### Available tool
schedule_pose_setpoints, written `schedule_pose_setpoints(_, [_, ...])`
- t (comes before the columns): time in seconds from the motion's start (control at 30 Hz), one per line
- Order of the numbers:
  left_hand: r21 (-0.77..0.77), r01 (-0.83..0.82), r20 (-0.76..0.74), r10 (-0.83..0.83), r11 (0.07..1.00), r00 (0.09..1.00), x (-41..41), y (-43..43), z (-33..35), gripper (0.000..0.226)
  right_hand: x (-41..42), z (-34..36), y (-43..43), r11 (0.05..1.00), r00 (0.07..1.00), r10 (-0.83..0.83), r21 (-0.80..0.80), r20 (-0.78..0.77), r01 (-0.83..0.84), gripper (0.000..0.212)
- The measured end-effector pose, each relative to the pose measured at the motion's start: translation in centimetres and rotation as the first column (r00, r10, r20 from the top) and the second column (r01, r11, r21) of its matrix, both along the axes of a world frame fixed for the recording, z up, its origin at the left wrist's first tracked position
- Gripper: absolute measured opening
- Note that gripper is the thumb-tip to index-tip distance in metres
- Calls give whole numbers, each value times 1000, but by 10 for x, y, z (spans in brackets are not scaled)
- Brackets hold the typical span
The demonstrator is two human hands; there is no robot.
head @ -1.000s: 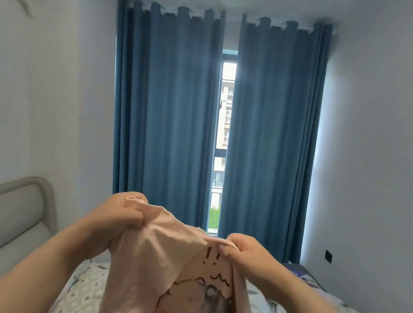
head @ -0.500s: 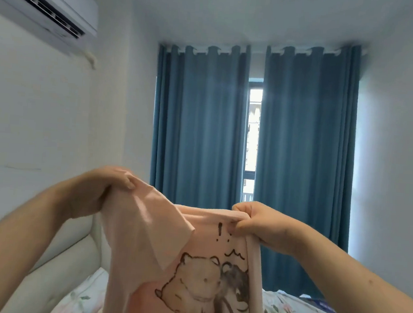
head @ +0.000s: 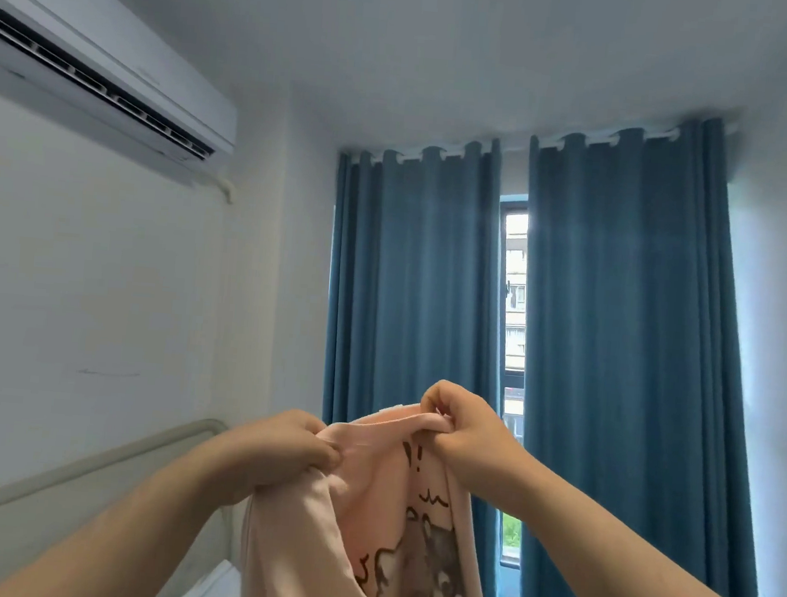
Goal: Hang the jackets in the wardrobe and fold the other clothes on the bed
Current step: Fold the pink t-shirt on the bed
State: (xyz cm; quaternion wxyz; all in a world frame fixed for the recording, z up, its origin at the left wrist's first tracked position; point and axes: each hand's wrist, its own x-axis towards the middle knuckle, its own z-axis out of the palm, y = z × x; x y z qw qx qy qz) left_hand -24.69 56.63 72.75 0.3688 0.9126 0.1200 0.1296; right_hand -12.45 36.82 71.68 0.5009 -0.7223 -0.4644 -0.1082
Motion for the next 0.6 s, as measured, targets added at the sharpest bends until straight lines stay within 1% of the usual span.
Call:
schedule_pose_setpoints(0.07, [-73, -12, 42, 15, 997, 999, 2, -5, 7, 38, 1, -4, -5, 1000, 997, 14, 10, -74, -14, 25])
schedule_pose_setpoints(0.13, [-73, -62, 114, 70, 995, 991, 3, -11, 10, 32, 1, -8, -7, 1000, 994, 28, -12, -108, -29, 32])
schedule_pose_setpoints(0.2, [-29, -132, 216, 135, 991, 967, 4, -16, 12, 24, 1, -9, -10, 997, 997, 33, -63, -72, -37, 36])
schedule_pose_setpoints(0.23, [-21, -166, 275, 165, 986, 947, 3, -18, 14, 24, 1, -9, -12, 994, 998, 43, -99, -54, -48, 31])
schedule_pose_setpoints(0.3, [-38, -203, 392, 202, 978, 898, -2, -22, 16, 25, 2, -8, -16, 977, 996, 72, -198, -59, -83, 8])
schedule_pose_setpoints(0.33, [-42, -214, 440, 210, 976, 873, -5, -25, 18, 25, 3, -9, -19, 961, 993, 90, -256, -81, -108, 5])
schedule_pose_setpoints(0.43, [-57, -215, 515, 213, 975, 830, -14, -29, 22, 25, 5, -15, -28, 913, 975, 133, -362, -176, -190, 19])
schedule_pose_setpoints(0.47, [-56, -207, 536, 204, 977, 819, -17, -30, 24, 25, 6, -19, -31, 898, 965, 161, -374, -208, -230, 22])
schedule_pose_setpoints(0.5, [-56, -209, 557, 205, 976, 805, -21, -30, 27, 24, 7, -24, -33, 883, 949, 199, -376, -244, -282, 19])
schedule_pose_setpoints(0.53, [-56, -221, 579, 212, 974, 787, -26, -30, 30, 24, 8, -28, -36, 873, 927, 237, -356, -289, -334, 14])
schedule_pose_setpoints(0.6, [-42, -257, 614, 228, 965, 756, -36, -28, 35, 24, 9, -37, -40, 865, 870, 304, -270, -387, -423, 16])
